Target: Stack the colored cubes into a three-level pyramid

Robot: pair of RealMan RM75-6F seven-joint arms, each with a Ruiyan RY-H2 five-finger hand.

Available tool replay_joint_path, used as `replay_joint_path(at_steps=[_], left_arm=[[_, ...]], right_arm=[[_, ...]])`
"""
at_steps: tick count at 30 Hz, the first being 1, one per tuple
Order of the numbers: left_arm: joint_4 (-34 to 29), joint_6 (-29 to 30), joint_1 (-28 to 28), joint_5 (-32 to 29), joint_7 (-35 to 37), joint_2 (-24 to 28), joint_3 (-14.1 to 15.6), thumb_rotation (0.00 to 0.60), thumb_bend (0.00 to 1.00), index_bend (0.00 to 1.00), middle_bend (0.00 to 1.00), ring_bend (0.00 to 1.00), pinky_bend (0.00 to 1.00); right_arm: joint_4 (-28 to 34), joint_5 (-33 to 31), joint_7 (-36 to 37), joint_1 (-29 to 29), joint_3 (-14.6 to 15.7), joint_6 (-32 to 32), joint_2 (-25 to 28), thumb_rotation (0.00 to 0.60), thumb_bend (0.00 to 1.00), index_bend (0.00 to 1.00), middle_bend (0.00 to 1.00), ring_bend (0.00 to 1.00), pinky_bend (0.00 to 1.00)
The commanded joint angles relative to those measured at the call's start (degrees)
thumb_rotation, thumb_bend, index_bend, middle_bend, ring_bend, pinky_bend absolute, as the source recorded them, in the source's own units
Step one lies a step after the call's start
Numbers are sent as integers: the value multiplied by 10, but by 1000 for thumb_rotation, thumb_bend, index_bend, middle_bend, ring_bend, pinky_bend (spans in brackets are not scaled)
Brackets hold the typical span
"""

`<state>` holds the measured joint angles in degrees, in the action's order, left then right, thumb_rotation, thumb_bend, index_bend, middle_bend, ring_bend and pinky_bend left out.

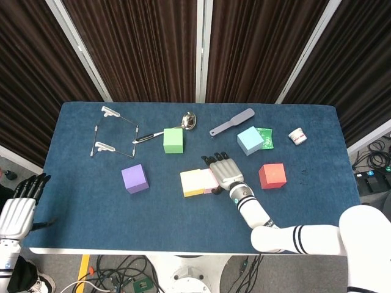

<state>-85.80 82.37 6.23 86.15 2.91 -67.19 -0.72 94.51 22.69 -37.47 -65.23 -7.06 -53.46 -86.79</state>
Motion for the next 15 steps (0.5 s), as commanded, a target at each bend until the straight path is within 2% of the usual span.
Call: replay_joint_path(at_steps=[1, 6, 15], left_arm=[[1, -1, 0, 0, 1, 0, 0, 600, 0, 33, 52, 0, 95], [1, -1, 0, 0, 1, 0, 0, 600, 0, 33, 52, 0, 95], [3, -1, 0, -1, 2, -1, 0, 600, 0, 33, 52, 0, 95]], right_arm=[[-2, -1, -2, 0, 1, -2, -3, 600, 110, 0, 283, 0, 0], [-6, 1, -5, -1, 1, -5, -7, 600, 127, 0, 402, 0, 0], [-10, 8, -6, 1, -1, -7, -9, 600, 133, 0, 435, 0, 0]])
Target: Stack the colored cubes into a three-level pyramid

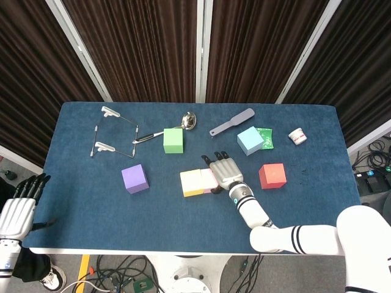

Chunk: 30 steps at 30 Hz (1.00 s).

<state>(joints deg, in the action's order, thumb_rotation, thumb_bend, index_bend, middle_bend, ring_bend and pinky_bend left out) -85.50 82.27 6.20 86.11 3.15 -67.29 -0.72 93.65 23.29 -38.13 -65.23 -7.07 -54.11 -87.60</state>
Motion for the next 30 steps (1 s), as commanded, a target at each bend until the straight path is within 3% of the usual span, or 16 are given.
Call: replay_joint_path(at_steps=[1, 30], left_arm=[[0, 0, 0, 0, 0, 0, 0, 600, 0, 33, 52, 0, 95], [-5, -1, 0, -1, -4, 5, -1, 600, 0, 33, 52, 0, 95]], right_arm=[[-2, 4, 0, 1, 0, 0, -1, 600, 134, 0, 437, 0, 0], [-10, 10, 10, -1, 0, 25, 2, 600, 141, 0, 436, 0, 0]])
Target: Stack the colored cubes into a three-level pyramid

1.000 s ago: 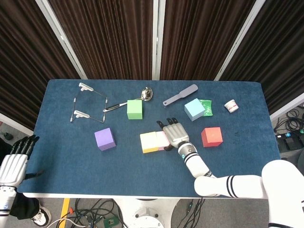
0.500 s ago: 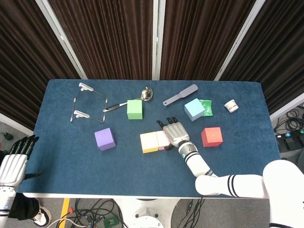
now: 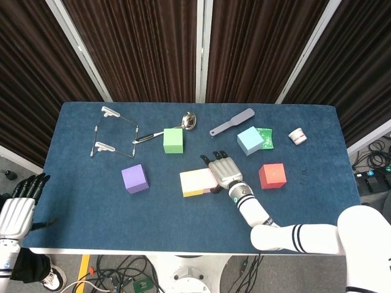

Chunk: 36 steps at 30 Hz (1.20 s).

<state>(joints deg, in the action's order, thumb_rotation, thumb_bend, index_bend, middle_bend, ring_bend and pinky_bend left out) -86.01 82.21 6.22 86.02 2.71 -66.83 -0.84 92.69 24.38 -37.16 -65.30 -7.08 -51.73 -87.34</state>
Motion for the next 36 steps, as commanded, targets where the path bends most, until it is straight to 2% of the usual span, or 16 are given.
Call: replay_joint_path(at_steps=[1, 6, 8, 12, 15, 19, 29, 36], left_arm=[[0, 0, 0, 0, 0, 0, 0, 600, 0, 33, 52, 0, 95], [0, 0, 0, 0, 0, 0, 1, 600, 0, 33, 52, 0, 95], [0, 0, 0, 0, 0, 0, 1, 600, 0, 33, 52, 0, 95], [0, 1, -1, 1, 1, 0, 1, 600, 0, 33, 52, 0, 95], [0, 1, -1, 0, 1, 0, 0, 600, 0, 33, 52, 0, 95], [1, 0, -1, -1, 2, 0, 0, 600, 0, 33, 52, 0, 95], [-3, 2, 0, 2, -2, 2, -1, 600, 0, 33, 52, 0, 95], [-13, 3, 1, 3, -12, 6, -2, 600, 0, 33, 52, 0, 95]], right_arm=[[-1, -2, 1, -1, 0, 2, -1, 600, 140, 0, 436, 0, 0], [-1, -3, 6, -1, -1, 8, -1, 600, 114, 0, 435, 0, 0], [0, -3, 6, -2, 1, 15, 2, 600, 81, 0, 406, 0, 0], [4, -8, 7, -4, 5, 27, 11, 600, 10, 0, 237, 0, 0], [8, -9, 10, -6, 8, 35, 16, 600, 0, 0, 129, 0, 0], [11, -8, 15, -7, 10, 37, 20, 600, 0, 0, 53, 0, 0], [33, 22, 33, -1, 6, 25, 47, 600, 0, 0, 18, 0, 0], [108, 73, 66, 26, -1, 19, 149, 600, 0, 0, 40, 0, 0]])
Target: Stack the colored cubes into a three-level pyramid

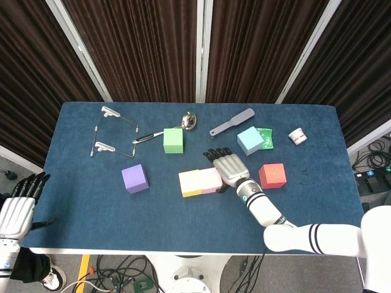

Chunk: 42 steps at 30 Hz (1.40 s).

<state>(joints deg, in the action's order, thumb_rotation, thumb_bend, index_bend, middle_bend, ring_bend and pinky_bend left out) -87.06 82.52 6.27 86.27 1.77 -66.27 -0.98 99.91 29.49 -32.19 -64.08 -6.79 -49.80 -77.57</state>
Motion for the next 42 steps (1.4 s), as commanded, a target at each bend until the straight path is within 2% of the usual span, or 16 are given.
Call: replay_joint_path(at_steps=[1, 9, 14, 19, 32, 42], left_arm=[[-3, 0, 1, 0, -4, 0, 0, 600, 0, 33, 52, 0, 95], [-9, -6, 4, -2, -14, -3, -1, 600, 0, 33, 52, 0, 95], [-13, -13, 11, 0, -21, -5, -2, 600, 0, 33, 52, 0, 95], [-21, -19, 17, 3, -33, -7, -3, 600, 0, 33, 52, 0, 95], [-35, -28, 20, -3, -49, -5, 1, 600, 0, 34, 52, 0, 95], [-35, -27, 19, -2, -44, -4, 4, 600, 0, 33, 52, 0, 95]], right_arm=[[47, 26, 21, 19, -3, 2, 74, 600, 0, 0, 43, 0, 0], [66, 97, 90, 84, 16, 21, 198, 600, 0, 0, 108, 0, 0], [48, 136, 108, 125, 54, 42, 236, 600, 0, 0, 138, 0, 0], [7, 171, 132, 160, 73, 44, 213, 600, 0, 0, 143, 0, 0], [-98, 215, 147, 177, 74, 67, 119, 600, 0, 0, 184, 0, 0], [-127, 230, 139, 179, 66, 61, 89, 600, 35, 0, 304, 0, 0]])
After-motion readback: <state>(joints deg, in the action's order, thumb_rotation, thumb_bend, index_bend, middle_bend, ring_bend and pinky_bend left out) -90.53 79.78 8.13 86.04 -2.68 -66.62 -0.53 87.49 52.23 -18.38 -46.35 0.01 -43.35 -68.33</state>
